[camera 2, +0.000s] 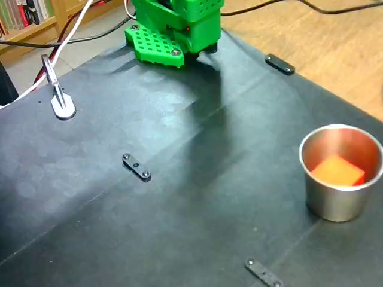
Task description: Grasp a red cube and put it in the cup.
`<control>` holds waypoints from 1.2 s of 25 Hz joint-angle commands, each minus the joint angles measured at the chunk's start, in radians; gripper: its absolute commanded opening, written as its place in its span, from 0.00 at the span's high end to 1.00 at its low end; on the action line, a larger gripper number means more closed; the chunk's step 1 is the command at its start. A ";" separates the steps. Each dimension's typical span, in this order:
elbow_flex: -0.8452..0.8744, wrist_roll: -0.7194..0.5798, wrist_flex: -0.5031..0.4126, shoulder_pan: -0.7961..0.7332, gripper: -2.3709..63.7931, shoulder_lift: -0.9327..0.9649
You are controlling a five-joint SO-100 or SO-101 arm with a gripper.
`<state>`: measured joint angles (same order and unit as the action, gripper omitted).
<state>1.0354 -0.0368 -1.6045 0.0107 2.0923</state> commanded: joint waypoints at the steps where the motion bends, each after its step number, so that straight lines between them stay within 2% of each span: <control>1: -0.006 -0.008 -0.023 -0.008 0.64 0.067; 10: -0.006 -0.008 -0.124 -0.008 0.64 0.158; 30: -0.006 -0.009 -0.126 -0.006 0.64 0.158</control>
<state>1.0339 -0.0399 -1.7273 0.0092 2.2427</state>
